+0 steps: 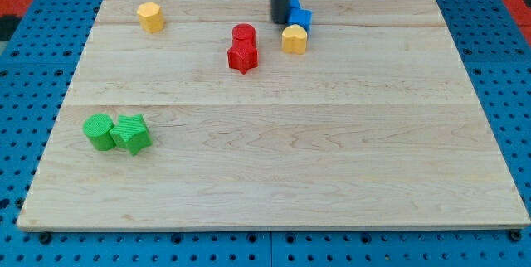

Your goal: Push the blue cube into the blue triangle

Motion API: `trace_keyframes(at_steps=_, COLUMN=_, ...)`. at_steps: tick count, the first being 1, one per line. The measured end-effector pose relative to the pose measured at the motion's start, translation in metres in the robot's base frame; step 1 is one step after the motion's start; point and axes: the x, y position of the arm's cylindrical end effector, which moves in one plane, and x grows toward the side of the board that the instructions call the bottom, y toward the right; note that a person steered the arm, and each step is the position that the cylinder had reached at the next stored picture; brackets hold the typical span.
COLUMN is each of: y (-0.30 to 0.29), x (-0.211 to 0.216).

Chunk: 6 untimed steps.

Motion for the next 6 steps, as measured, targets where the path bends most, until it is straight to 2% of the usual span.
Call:
trace_keyframes(at_steps=2, y=0.007, x=-0.003)
trace_keyframes(at_steps=3, y=-0.029, x=-0.008)
trace_keyframes(at_steps=5, y=-0.002, x=0.076)
trace_keyframes(at_steps=6, y=0.041, x=0.067)
